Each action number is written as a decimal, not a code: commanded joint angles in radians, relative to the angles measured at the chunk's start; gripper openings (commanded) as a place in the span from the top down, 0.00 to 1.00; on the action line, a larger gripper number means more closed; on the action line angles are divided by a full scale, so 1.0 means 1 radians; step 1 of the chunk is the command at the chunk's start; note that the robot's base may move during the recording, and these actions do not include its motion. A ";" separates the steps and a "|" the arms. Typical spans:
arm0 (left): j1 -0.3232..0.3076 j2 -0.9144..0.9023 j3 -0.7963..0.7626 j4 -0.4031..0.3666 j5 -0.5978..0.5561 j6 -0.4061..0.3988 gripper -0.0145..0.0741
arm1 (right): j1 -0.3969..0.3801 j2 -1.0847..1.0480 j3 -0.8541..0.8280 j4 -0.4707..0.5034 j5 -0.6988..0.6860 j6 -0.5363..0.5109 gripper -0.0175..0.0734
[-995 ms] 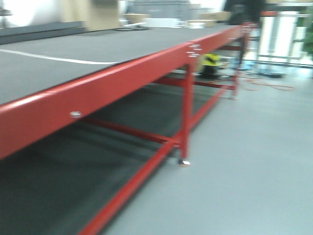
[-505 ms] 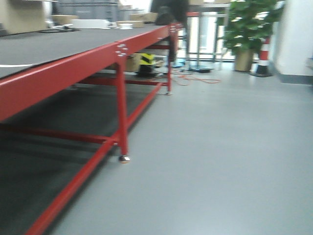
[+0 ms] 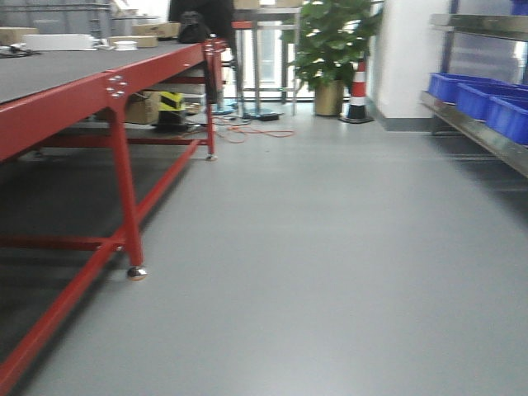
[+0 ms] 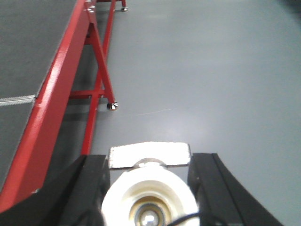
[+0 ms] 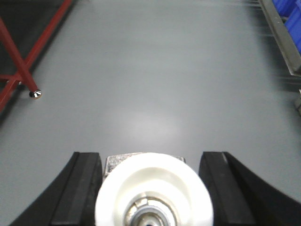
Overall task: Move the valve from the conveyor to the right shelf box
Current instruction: 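Drive the base past the red conveyor frame toward the steel shelf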
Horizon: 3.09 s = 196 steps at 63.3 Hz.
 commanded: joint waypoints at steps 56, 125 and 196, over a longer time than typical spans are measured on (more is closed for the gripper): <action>-0.006 -0.009 -0.008 -0.011 -0.056 -0.008 0.96 | -0.002 -0.013 -0.017 -0.003 -0.069 -0.007 0.98; -0.006 -0.009 -0.008 -0.011 -0.058 -0.008 0.96 | -0.002 -0.013 -0.017 -0.003 -0.076 -0.007 0.98; -0.006 -0.009 -0.008 -0.011 -0.058 -0.008 0.96 | -0.002 -0.013 -0.017 -0.003 -0.076 -0.007 0.98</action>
